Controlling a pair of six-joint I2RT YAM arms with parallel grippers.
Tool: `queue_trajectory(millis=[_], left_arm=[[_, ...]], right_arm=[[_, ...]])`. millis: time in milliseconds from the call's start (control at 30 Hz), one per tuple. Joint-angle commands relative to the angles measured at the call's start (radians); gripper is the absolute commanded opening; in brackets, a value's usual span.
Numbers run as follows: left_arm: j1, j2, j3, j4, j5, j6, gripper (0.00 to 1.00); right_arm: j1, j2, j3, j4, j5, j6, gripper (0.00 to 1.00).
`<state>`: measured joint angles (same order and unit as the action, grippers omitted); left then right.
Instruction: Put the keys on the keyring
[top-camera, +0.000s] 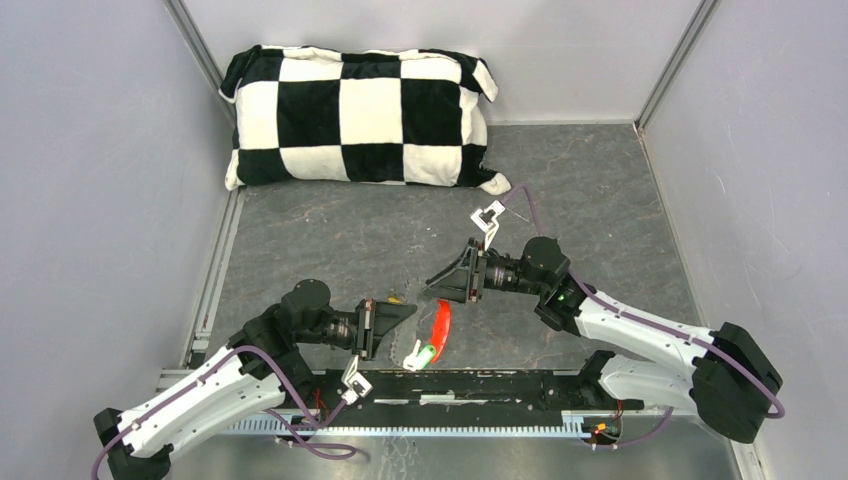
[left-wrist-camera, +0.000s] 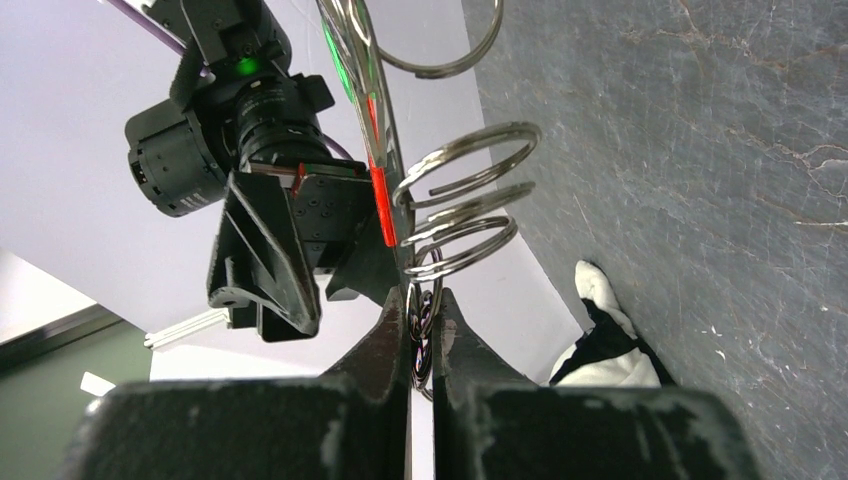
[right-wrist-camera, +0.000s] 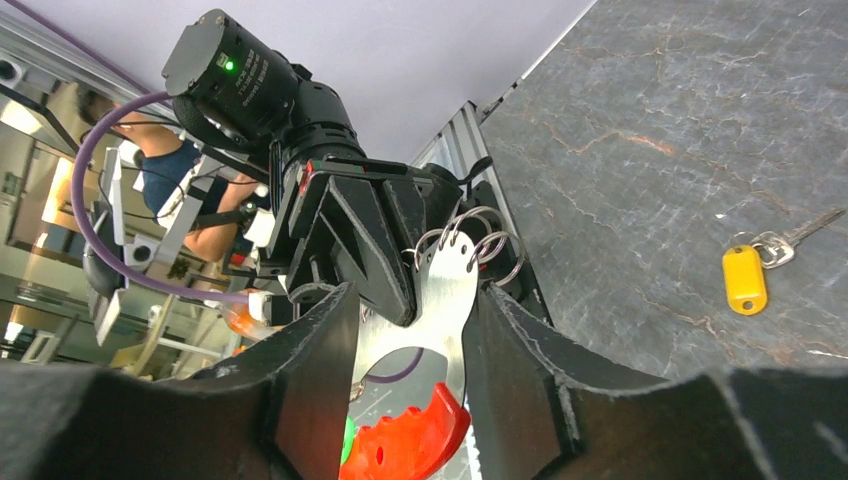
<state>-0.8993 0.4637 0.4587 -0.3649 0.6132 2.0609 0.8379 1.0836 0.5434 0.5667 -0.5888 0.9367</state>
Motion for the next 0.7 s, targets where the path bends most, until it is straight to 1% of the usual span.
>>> queue_trajectory(millis=[0,67,167,233,300,333,400,433,500,533,600,633,667], left_arm=[[-0.004,0.003,0.043,0.049,0.021,0.600,0.02],[-0.003,0.003,0.043,0.048,0.014,0.603,0.02],[-0.003,0.006,0.041,0.052,0.010,0.605,0.02],[-0.003,0.011,0.035,0.066,0.009,0.607,0.02],[-0.004,0.018,0.032,0.077,0.007,0.608,0.02],[-0.003,0.024,0.031,0.081,0.002,0.608,0.02],[-0.004,0.031,0.028,0.089,-0.013,0.608,0.02],[-0.004,0.036,0.026,0.096,-0.026,0.606,0.05],[-0.003,0.049,0.021,0.105,-0.054,0.596,0.31],[-0.004,0.050,0.020,0.107,-0.067,0.579,0.48],[-0.003,0.047,0.021,0.105,-0.076,0.529,0.67],[-0.004,0.044,0.022,0.099,-0.088,0.506,0.72],[-0.003,0.040,0.025,0.090,-0.102,0.482,0.75]], right_arm=[[0.015,0.020,0.006,0.119,-0.026,0.034,0.48],[0.017,0.026,0.008,0.141,-0.026,0.043,0.41],[0.018,0.046,0.024,0.160,-0.037,0.059,0.22],[0.019,0.060,0.027,0.181,-0.051,0.074,0.15],[0.020,0.068,0.033,0.197,-0.062,0.080,0.04],[0.020,0.066,0.039,0.197,-0.064,0.079,0.00],[0.019,0.063,0.058,0.200,-0.071,0.071,0.00],[0.017,0.056,0.073,0.196,-0.074,0.055,0.00],[0.013,0.041,0.129,0.127,-0.083,-0.025,0.01],[0.013,0.029,0.177,0.043,-0.078,-0.101,0.00],[0.014,0.004,0.247,-0.099,-0.064,-0.238,0.00],[0.015,-0.009,0.263,-0.145,-0.059,-0.282,0.00],[0.012,-0.022,0.284,-0.191,-0.048,-0.338,0.00]])
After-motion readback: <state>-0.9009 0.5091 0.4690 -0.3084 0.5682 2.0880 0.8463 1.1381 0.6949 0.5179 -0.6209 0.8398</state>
